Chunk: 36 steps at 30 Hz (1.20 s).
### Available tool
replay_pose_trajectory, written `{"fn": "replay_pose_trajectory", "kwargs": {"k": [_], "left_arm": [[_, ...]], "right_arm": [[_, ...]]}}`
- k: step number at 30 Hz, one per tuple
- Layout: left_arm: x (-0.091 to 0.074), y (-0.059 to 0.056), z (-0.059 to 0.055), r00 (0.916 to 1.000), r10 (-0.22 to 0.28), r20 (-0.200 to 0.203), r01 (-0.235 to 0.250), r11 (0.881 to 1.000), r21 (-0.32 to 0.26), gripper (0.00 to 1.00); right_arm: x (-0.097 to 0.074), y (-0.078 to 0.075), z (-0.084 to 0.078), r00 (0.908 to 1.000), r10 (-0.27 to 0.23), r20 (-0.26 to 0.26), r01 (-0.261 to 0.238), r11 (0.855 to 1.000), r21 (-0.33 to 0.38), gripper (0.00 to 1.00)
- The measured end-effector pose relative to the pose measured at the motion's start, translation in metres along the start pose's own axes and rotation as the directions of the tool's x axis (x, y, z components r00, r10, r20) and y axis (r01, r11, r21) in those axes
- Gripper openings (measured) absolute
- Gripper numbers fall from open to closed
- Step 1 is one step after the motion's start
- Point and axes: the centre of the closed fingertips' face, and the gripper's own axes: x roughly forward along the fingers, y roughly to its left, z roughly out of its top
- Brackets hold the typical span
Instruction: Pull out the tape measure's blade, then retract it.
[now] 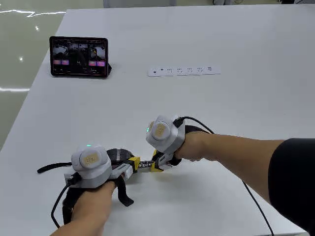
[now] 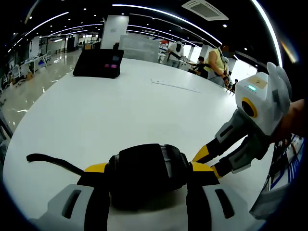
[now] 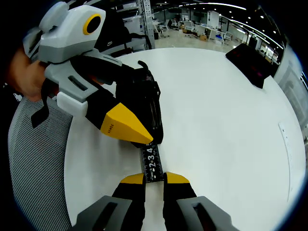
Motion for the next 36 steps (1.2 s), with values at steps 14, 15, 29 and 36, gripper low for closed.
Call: {"fn": "replay_pose_trajectory", "kwargs": {"k": [14, 15, 29, 36], "left_arm": [[0.000, 0.000, -0.001, 1.0000, 0.001, -0.002, -0.001, 1.000, -0.004, 0.60], [0.000, 0.000, -0.001, 1.0000, 0.002, -0.003, -0.002, 1.000, -0.004, 0.60], [0.000, 0.000, 0.000, 1.0000, 0.003, -0.006, -0.003, 1.000, -0.011, 0.60], [-0.001, 0.000, 0.001, 1.0000, 0.001, -0.005, -0.001, 1.000, -0.016, 0.60]], "right_arm": [[0.003, 0.001, 0.006, 0.9999, 0.004, 0.010, -0.004, 1.000, -0.016, 0.10], [0.003, 0.001, 0.006, 0.9999, 0.005, 0.011, -0.005, 1.000, -0.013, 0.10], [0.007, 0.002, 0.015, 0.9996, 0.007, 0.026, -0.007, 1.000, -0.013, 0.10], [0.011, 0.004, 0.023, 0.9989, 0.011, 0.046, -0.011, 1.000, -0.005, 0.10]]}}
